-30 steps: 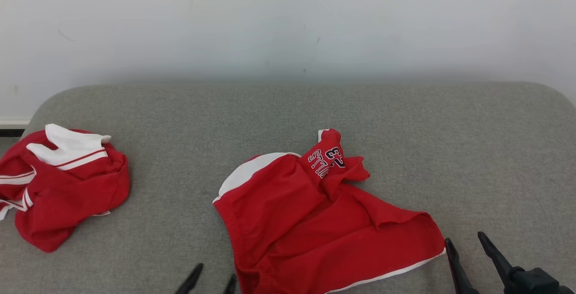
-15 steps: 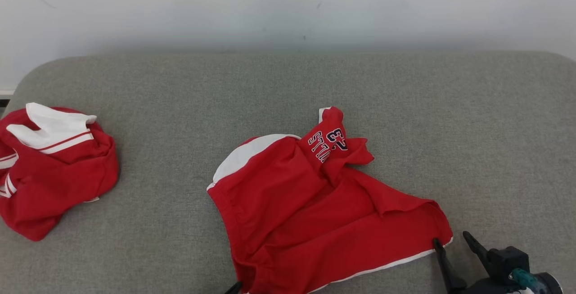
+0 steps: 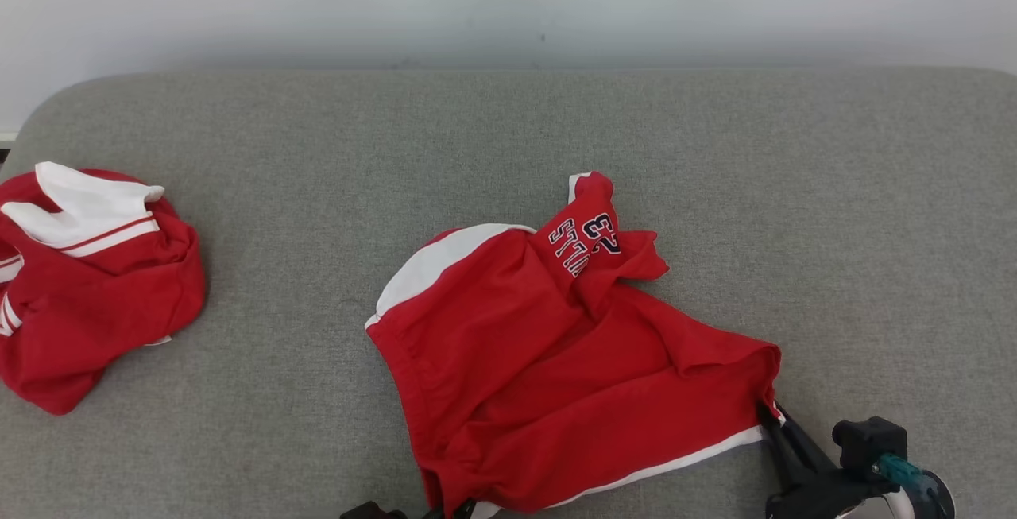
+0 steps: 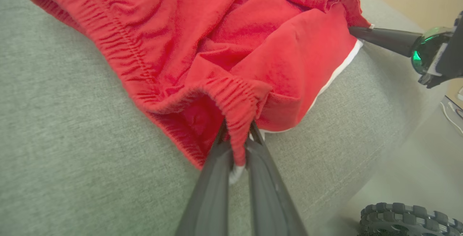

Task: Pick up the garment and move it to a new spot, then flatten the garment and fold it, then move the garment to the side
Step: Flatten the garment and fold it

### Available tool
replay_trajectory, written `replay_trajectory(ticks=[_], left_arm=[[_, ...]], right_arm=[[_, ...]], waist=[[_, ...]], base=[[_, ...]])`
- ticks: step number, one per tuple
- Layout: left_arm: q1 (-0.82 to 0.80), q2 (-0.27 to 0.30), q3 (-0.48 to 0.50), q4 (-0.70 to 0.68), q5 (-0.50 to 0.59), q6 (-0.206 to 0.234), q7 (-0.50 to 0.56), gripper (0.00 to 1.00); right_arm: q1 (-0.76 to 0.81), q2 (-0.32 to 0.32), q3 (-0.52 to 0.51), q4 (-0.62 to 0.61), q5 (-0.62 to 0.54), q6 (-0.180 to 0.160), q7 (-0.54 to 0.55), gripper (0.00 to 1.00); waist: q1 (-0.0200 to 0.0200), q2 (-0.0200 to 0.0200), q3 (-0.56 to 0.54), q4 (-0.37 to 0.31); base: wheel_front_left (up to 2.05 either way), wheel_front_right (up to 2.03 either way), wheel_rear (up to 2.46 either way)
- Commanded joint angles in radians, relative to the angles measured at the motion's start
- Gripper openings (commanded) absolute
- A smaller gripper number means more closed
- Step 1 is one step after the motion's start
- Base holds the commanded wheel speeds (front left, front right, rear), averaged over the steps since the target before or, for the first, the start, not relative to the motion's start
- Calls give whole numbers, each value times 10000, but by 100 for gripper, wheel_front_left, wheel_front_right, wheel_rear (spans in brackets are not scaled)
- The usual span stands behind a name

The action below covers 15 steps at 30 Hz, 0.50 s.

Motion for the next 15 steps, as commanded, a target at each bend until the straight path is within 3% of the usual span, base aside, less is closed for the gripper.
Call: replay_trajectory(ticks=[1, 8, 15], left_arm=[[62, -15, 54, -59, -80, 7, -4, 0], [688, -86, 1021, -1175, -193, 5, -4, 0], [-818, 744, 1390, -2279, 8, 5, -4, 0]], right_arm=[[265, 49, 27, -93, 72, -19, 58, 0], [1065, 107, 217, -1531, 992, -19, 35, 0], [-301, -78, 1045, -2149, 2076, -19, 90, 0]], waist=[[-1, -1, -101, 16], [-1, -1, -344, -87], [-1, -1, -243, -396]], base=[[0, 0, 0], [0, 0, 0], [0, 0, 0]])
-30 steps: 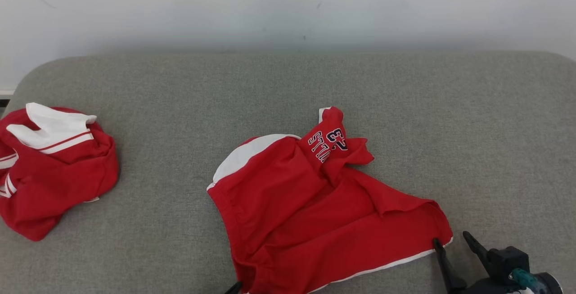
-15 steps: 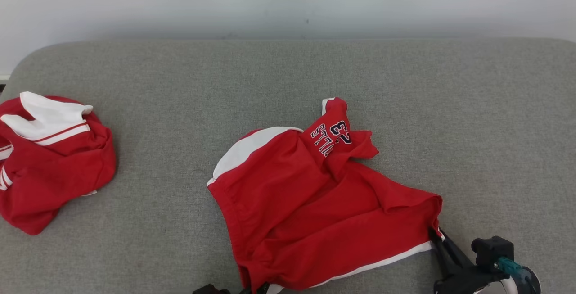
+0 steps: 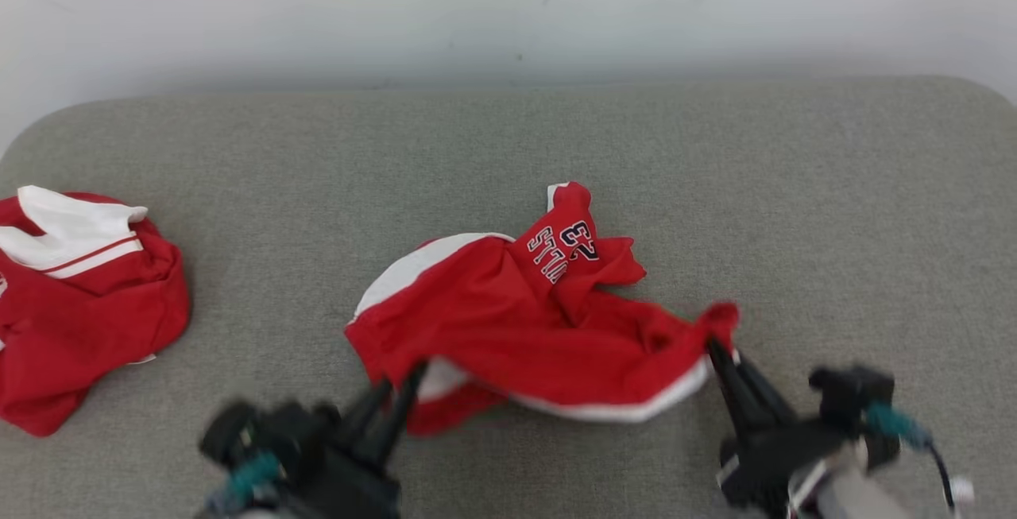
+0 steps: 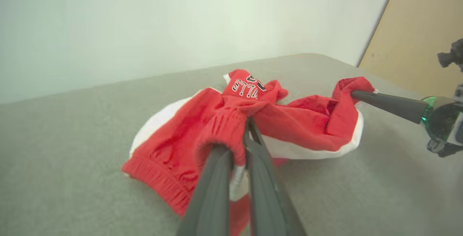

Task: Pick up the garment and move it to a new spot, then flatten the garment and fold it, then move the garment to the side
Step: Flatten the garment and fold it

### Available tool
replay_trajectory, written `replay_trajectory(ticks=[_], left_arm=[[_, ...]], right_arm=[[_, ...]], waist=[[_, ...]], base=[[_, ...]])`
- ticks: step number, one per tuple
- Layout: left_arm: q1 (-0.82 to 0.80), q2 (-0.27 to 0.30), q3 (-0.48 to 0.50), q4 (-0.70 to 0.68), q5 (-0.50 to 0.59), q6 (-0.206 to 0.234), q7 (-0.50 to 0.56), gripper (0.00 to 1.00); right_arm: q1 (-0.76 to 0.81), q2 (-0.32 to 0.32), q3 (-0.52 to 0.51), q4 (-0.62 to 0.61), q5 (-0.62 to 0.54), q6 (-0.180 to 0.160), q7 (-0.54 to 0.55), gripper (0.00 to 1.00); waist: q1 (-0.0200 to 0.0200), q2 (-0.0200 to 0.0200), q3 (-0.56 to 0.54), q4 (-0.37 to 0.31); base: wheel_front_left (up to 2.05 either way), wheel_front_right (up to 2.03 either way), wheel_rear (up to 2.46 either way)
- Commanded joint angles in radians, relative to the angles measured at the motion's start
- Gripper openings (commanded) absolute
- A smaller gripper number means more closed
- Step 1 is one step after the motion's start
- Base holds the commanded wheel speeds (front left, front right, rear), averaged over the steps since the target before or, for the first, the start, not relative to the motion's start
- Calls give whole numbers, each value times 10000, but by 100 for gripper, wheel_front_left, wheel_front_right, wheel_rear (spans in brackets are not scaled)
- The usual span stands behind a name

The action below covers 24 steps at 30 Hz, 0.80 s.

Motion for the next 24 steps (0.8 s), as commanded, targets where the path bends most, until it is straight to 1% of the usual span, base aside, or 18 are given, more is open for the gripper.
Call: replay_trajectory(ticks=[1, 4, 6, 7, 9, 13, 15, 18, 21, 22, 24], left_arm=[[-727, 275, -22, -91, -64, 5, -5, 0], [-2570, 880, -534, -15, -254, 5, 20, 0], [-4193, 1334, -897, 199, -446, 7, 200, 0], [-5049, 1457, -1002, 300, -679, 10, 328, 0], [-6714, 1547, -966, 486, -1318, 9, 612, 0], [-10033, 1906, -1284, 953, -2429, 7, 1522, 0], [-11654, 1969, -1182, 1325, -3079, 10, 1949, 0], [-13974, 2106, -1485, 1878, -3385, 7, 2358, 0], [-15727, 1965, -1555, 2704, -3709, 9, 2212, 0], [-15727, 1965, -1555, 2704, -3709, 9, 2212, 0], [-16627, 1805, -1671, 3267, -3901, 7, 2132, 0]], right_arm=[[-622, -55, 135, -57, 315, -19, 133, 0], [-2058, 6, 255, -12, 1016, -19, 648, 0], [-3215, 51, 265, 102, 1387, -19, 1112, 0], [-3878, 87, 216, 226, 1542, -19, 1403, 0], [-5374, 131, -158, 476, 1836, -19, 1792, 0], [-8580, 606, -1064, 1229, 2375, -19, 2852, 0], [-10324, 774, -1554, 1652, 2271, -19, 3266, 0], [-12725, 1038, -2240, 2461, 1915, -19, 3683, 0], [-14676, 1456, -2922, 3433, 1473, -19, 3643, 0], [-14676, 1456, -2922, 3433, 1473, -19, 3643, 0], [-15760, 1659, -3486, 4158, 1275, -19, 3447, 0]], waist=[[0, 0, 180, -131], [0, 0, 746, -245], [0, 0, 1298, -310], [0, 0, 1639, -360], [0, 0, 2472, -447], [0, 0, 4151, -616], [0, 0, 4869, -707], [0, 0, 5697, -767], [0, 0, 5962, -887], [0, 0, 5962, -887], [0, 0, 5983, -940]], base=[[0, 0, 0], [0, 0, 0], [0, 0, 0], [0, 0, 0], [0, 0, 0], [0, 0, 0], [0, 0, 0], [0, 0, 0], [0, 0, 0], [0, 0, 0], [0, 0, 0]])
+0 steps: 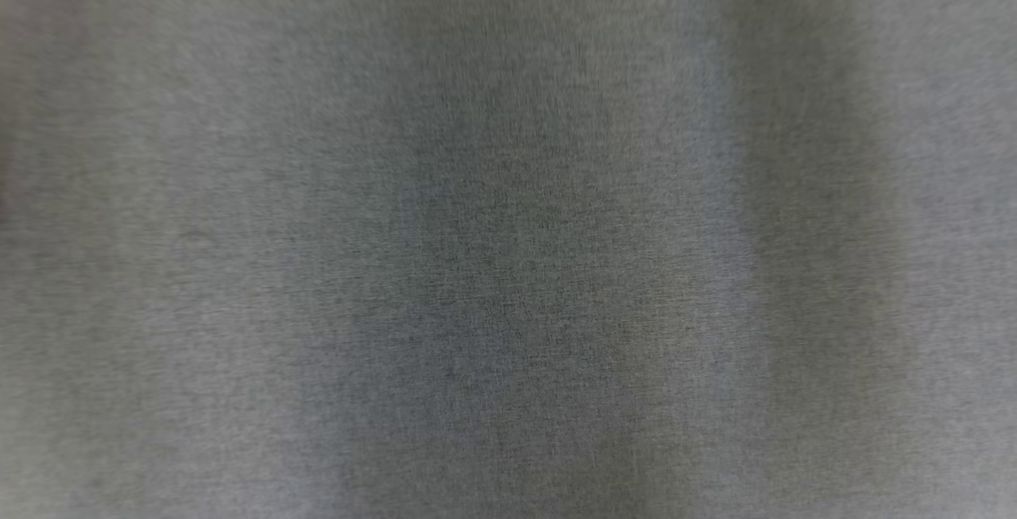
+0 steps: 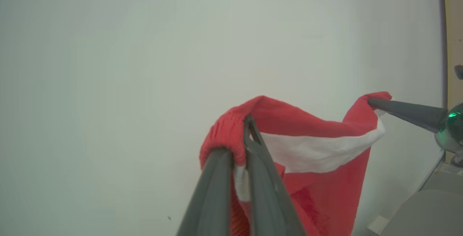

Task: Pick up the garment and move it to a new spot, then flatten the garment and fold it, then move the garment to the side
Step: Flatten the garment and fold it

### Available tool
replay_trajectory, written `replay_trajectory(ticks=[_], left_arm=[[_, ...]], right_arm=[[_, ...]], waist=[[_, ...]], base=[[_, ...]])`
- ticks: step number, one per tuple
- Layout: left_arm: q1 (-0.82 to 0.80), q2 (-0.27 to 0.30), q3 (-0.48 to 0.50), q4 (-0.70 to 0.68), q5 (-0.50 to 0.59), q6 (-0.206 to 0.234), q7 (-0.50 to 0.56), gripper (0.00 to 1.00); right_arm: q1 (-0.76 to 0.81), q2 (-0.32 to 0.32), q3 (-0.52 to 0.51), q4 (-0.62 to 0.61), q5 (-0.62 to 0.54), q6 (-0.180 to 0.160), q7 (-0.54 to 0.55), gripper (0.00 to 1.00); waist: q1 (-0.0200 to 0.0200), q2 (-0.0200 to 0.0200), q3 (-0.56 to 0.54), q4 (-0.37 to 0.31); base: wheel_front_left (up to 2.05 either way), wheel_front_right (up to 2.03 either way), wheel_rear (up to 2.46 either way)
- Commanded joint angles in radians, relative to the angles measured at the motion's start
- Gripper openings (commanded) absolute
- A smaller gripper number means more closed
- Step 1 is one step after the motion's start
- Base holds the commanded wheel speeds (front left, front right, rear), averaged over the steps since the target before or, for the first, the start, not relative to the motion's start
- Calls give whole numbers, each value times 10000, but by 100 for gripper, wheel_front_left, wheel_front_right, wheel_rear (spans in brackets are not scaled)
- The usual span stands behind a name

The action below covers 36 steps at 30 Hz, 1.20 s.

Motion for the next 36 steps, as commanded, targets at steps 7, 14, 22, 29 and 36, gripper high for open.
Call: replay_trajectory(ticks=[7, 14, 22, 29, 36], left_arm=[[-1818, -293, -519, 1507, -606, 9, -227, 0], [-2426, -323, -1458, 2246, -951, 9, -610, 0], [-2379, -6, -2356, 2641, -1596, 10, -1063, 0], [-1933, 268, -2908, 2936, -2408, 12, -1533, 0], [-112, 188, -3015, 2593, -3344, 15, -2051, 0]], right_arm=[[-2319, 246, -699, 2418, -1422, -19, -546, 0], [-3099, 410, -1038, 3488, -2052, -19, -821, 0], [-2900, 475, -1315, 3672, -2631, -19, -854, 0], [-2267, 518, -1761, 3689, -2879, -21, -728, 0], [-686, 568, -1242, 3459, -1948, -21, -349, 0]], waist=[[-5, -4, 1372, -526], [-5, -4, 1684, -490], [-5, -4, 1873, -517], [-5, -4, 1595, -608], [-5, -4, 700, -399]], base=[[0, 0, 0], [0, 0, 0], [0, 0, 0], [0, 0, 0], [0, 0, 0]])
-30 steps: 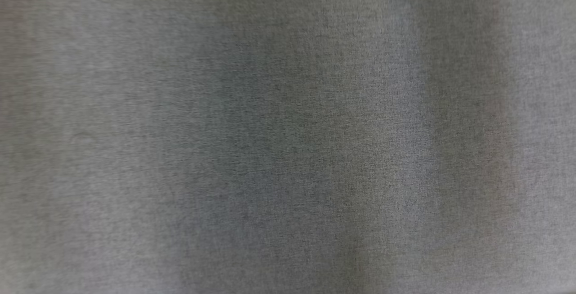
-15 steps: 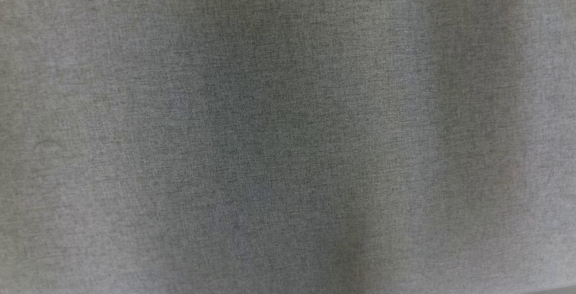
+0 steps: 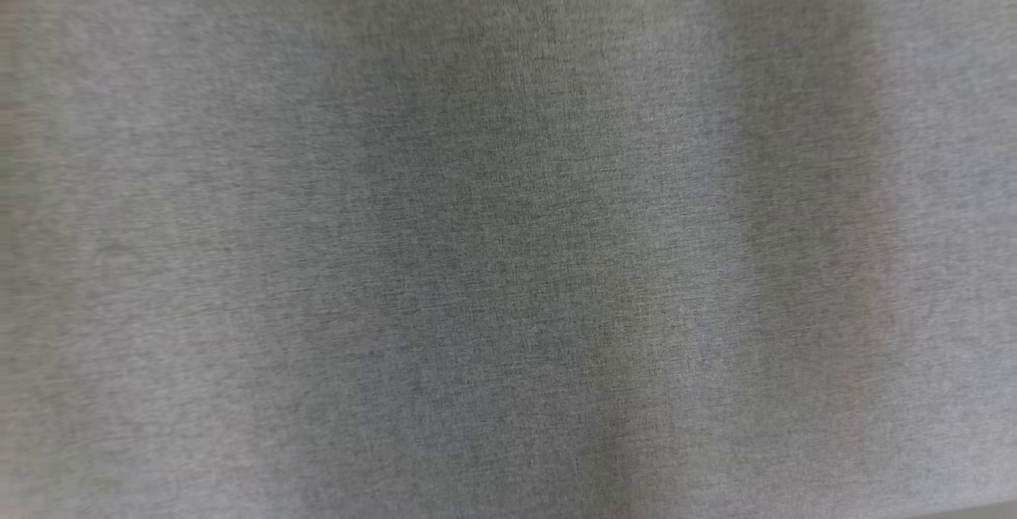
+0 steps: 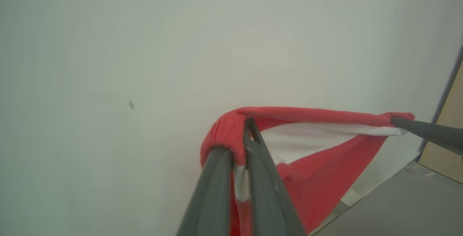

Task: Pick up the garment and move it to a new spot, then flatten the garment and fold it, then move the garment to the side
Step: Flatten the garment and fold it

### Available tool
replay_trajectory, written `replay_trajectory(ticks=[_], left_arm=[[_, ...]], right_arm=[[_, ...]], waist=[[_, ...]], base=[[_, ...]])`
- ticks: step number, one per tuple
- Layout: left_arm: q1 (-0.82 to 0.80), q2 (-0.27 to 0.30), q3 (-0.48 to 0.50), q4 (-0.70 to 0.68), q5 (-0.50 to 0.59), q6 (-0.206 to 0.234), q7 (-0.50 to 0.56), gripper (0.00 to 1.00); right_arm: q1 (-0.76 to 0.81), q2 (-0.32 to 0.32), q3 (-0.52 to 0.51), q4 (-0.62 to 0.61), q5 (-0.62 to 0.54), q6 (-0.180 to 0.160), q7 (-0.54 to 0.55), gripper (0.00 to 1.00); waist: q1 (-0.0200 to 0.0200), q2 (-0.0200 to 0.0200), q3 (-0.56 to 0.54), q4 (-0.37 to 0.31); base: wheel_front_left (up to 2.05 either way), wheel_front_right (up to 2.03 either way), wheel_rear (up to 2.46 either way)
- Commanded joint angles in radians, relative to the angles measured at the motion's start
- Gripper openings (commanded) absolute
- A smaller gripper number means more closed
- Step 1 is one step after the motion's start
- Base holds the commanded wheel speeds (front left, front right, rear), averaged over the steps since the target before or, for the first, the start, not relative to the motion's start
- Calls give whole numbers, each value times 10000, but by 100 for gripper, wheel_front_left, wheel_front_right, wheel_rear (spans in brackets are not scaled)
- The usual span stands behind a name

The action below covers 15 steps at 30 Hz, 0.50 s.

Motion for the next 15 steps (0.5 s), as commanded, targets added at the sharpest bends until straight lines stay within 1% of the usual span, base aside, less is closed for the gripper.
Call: replay_trajectory(ticks=[1, 3, 4, 5, 7, 9, 11, 12, 15], left_arm=[[868, 232, -46, -269, -151, 23, -155, 0], [1933, 434, 82, -567, -214, 23, -205, 0], [2359, 556, 321, -830, -75, 21, -211, 0], [2359, 556, 321, -830, -75, 21, -211, 0], [3671, 779, 1058, -1452, 146, 171, -211, 0], [5139, 1019, 1676, -2326, 811, 590, -204, 0], [6761, 1118, 2474, -3327, 1062, 1045, -203, 0], [7589, 1184, 2770, -3828, 1360, 1248, -202, 0], [10082, 1132, 3647, -5455, 1880, 1809, -204, 0]], right_arm=[[806, 12, 548, -423, 829, -23, 211, 0], [2049, 14, 1337, -1068, 1805, -23, 482, 0], [2665, 16, 1726, -1453, 2227, -23, 528, 0], [2665, 16, 1726, -1453, 2227, -23, 528, 0], [3971, 10, 2435, -2293, 3085, -23, 569, 0], [5304, -14, 2905, -2987, 3763, -23, 542, 0], [6626, -1, 3242, -3528, 4215, -21, 565, 0], [7262, 2, 3354, -3806, 4360, -21, 564, 0], [9096, -115, 3560, -4599, 4684, -21, 746, 0]], waist=[[0, -1, -659, 154], [0, -1, -1119, 109], [0, -1, -1339, 79], [0, -1, -1339, 79], [0, -1, -1811, -10], [0, -1, -2296, -68], [0, -1, -2725, -145], [0, -1, -2911, -156], [0, -1, -3425, -150]], base=[[0, 0, 0], [0, 0, 0], [0, 0, 0], [0, 0, 0], [0, 0, 0], [0, 0, 0], [0, 0, 0], [0, 0, 0], [0, 0, 0]])
